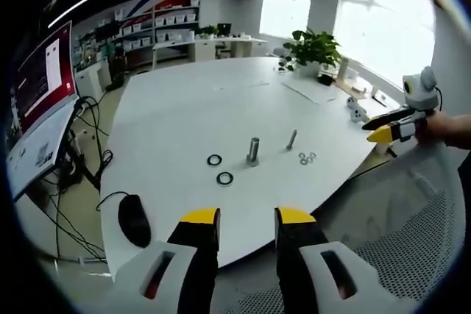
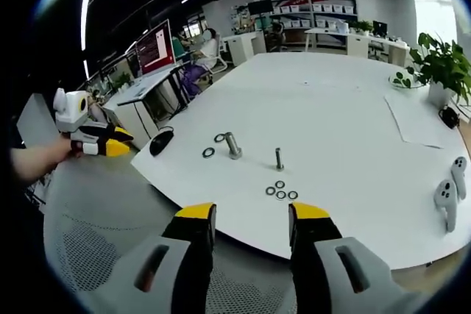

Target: Place the washer onto the threaded stud by aligning its center hole with the stud, sliding it down to the base, and recovering from edge contact or off-axis alignment until the washer reaches the visible bottom stop.

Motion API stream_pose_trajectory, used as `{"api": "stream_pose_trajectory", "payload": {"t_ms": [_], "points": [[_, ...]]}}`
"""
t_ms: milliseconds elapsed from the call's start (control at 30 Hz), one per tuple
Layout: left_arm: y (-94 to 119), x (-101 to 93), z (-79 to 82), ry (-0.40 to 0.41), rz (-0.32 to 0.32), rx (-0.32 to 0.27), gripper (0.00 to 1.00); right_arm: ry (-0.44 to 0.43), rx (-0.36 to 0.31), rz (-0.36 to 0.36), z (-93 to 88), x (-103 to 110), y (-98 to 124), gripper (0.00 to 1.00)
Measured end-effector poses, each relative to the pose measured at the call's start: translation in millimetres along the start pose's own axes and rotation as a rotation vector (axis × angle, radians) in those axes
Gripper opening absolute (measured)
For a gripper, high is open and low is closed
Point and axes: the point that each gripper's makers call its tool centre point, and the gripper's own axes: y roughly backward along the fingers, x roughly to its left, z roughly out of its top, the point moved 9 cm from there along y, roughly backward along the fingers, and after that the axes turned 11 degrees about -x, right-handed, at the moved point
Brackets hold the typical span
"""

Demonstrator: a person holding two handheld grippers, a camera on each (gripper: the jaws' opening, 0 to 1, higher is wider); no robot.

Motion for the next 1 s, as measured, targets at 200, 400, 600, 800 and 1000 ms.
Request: {"api": "stream_pose_trajectory", "payload": {"t_ms": [200,400,600,800,1000], "points": [[1,0.6,0.4,0.005,0.008,-0.007,0.28,-0.009,0.008,-0.005,5.3,-10,-3,0.43],[1,1.0,0.2,0.0,0.012,-0.007,0.28,0.047,0.029,0.019,10.4,-18,-17,0.42],[2,2.0,0.8,-0.001,0.018,-0.013,0.28,0.102,0.06,0.025,5.3,-30,-35,0.42],[1,2.0,-0.5,-0.008,0.022,-0.002,0.28,0.097,0.072,0.032,0.0,-36,-41,0.43],[1,2.4,-1.1,-0.005,0.026,0.006,0.28,0.094,0.099,0.035,-10.2,-44,-47,0.42]]}}
